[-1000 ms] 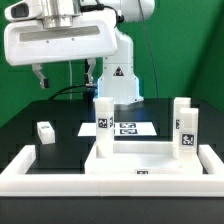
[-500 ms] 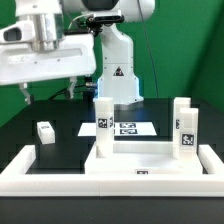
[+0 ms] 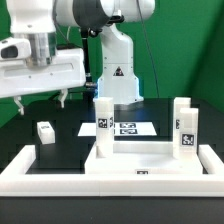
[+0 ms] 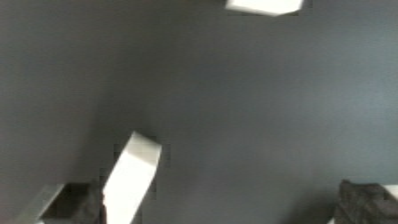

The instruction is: Assemble desk

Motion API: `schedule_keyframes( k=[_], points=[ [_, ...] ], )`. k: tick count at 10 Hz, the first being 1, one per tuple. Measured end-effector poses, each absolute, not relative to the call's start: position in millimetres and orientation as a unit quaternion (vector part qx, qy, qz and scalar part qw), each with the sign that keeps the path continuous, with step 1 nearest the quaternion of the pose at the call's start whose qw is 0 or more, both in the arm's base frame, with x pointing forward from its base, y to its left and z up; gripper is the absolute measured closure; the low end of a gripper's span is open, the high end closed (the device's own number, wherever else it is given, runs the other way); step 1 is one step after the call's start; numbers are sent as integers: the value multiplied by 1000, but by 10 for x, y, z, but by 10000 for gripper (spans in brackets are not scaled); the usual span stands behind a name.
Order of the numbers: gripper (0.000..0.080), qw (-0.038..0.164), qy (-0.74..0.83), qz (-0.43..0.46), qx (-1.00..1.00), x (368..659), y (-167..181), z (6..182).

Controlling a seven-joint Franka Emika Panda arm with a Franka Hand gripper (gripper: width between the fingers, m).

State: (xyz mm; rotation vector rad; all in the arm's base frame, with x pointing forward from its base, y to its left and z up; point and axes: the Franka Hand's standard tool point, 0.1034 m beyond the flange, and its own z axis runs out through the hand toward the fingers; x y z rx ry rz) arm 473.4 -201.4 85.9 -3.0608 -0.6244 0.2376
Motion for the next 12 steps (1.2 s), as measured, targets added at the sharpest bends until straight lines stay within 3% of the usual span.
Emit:
schedule_keyframes(
  k=[3, 6, 8, 9, 12],
  points=[
    [150, 13, -120, 186, -975, 4475, -1951, 609],
    [150, 21, -127, 242, -962, 4514, -1877, 581],
    [150, 31, -116, 302, -946, 4360, -1922, 502],
    [150, 27, -113, 345, -931, 4249, -1998, 459],
    [150, 25, -110, 439, -891, 4270, -2020, 441]
  ],
)
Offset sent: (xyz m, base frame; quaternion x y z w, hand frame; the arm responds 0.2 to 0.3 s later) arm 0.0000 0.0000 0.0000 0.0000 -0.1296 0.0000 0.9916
